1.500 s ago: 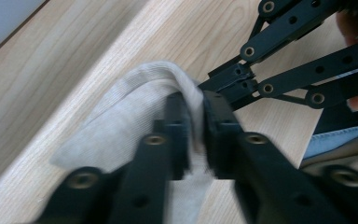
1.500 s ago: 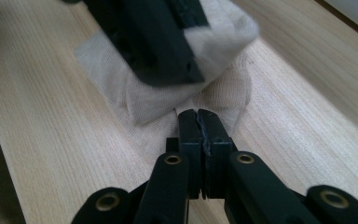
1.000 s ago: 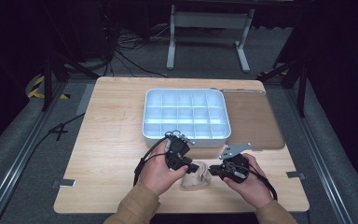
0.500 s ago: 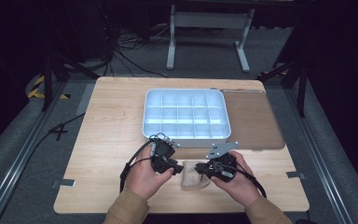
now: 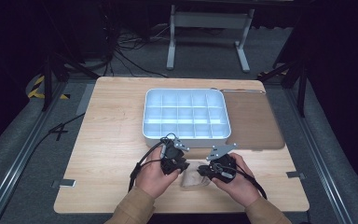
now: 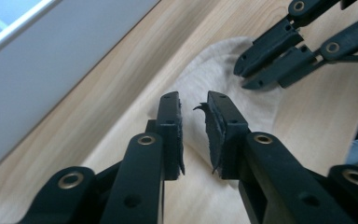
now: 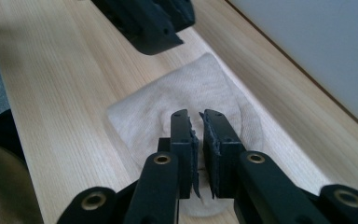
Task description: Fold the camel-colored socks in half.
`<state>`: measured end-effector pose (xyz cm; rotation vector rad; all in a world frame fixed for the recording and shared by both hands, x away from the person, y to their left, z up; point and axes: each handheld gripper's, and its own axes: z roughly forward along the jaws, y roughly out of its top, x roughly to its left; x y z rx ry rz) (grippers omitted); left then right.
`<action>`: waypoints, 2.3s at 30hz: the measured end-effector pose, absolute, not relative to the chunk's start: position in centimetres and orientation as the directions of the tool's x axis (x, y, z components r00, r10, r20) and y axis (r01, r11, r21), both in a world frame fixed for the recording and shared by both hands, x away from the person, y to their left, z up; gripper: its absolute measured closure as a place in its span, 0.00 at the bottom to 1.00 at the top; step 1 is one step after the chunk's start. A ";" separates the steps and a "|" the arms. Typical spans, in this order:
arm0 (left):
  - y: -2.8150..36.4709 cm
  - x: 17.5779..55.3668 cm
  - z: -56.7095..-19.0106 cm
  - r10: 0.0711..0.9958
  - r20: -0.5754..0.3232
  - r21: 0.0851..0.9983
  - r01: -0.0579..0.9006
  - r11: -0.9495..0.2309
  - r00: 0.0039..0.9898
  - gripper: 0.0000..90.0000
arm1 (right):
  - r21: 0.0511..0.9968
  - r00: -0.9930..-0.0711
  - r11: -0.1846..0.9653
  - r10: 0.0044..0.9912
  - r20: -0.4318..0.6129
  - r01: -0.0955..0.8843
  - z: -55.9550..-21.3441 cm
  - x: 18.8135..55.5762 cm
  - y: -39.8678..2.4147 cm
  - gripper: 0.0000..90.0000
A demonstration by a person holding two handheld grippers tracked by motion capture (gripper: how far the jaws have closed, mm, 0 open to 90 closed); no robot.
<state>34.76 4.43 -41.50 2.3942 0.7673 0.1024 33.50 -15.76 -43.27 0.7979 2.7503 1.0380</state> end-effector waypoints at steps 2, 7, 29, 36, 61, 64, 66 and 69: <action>3.8 34.8 -41.9 0.510 -0.105 0.583 0.468 -0.664 0.854 0.87 | 0.635 -0.854 0.631 0.512 0.090 0.445 -43.5 33.5 -16.0 0.91; 2.9 35.2 -42.9 0.477 -0.093 0.531 0.448 -0.719 0.874 0.90 | 0.630 -0.851 0.632 0.517 0.090 0.451 -44.0 33.4 -16.6 0.89; 2.3 35.0 -42.8 0.429 -0.138 0.509 0.435 -0.743 0.893 0.90 | 0.595 -0.843 0.643 0.525 0.116 0.482 -45.7 33.4 -17.7 0.88; 2.0 34.0 -42.0 0.383 -0.196 0.452 0.430 -0.781 0.903 0.98 | 0.594 -0.843 0.644 0.525 0.116 0.483 -45.7 33.4 -17.7 0.88; 3.1 34.2 -42.3 0.399 -0.218 0.369 0.454 -0.811 0.891 0.93 | 0.600 -0.823 0.632 0.562 0.081 0.491 -45.4 33.4 -18.2 0.88; 3.9 34.3 -41.6 0.429 -0.210 0.399 0.477 -0.783 0.879 0.84 | 0.607 -0.822 0.627 0.564 0.080 0.489 -45.1 33.3 -18.2 0.88; 4.5 34.3 -41.2 0.446 -0.216 0.426 0.495 -0.757 0.868 0.82 | 0.619 -0.820 0.615 0.566 0.084 0.489 -44.8 33.2 -18.2 0.88; 5.1 34.5 -40.9 0.470 -0.226 0.448 0.519 -0.728 0.854 0.81 | 0.628 -0.819 0.605 0.567 0.090 0.489 -44.5 33.0 -18.2 0.88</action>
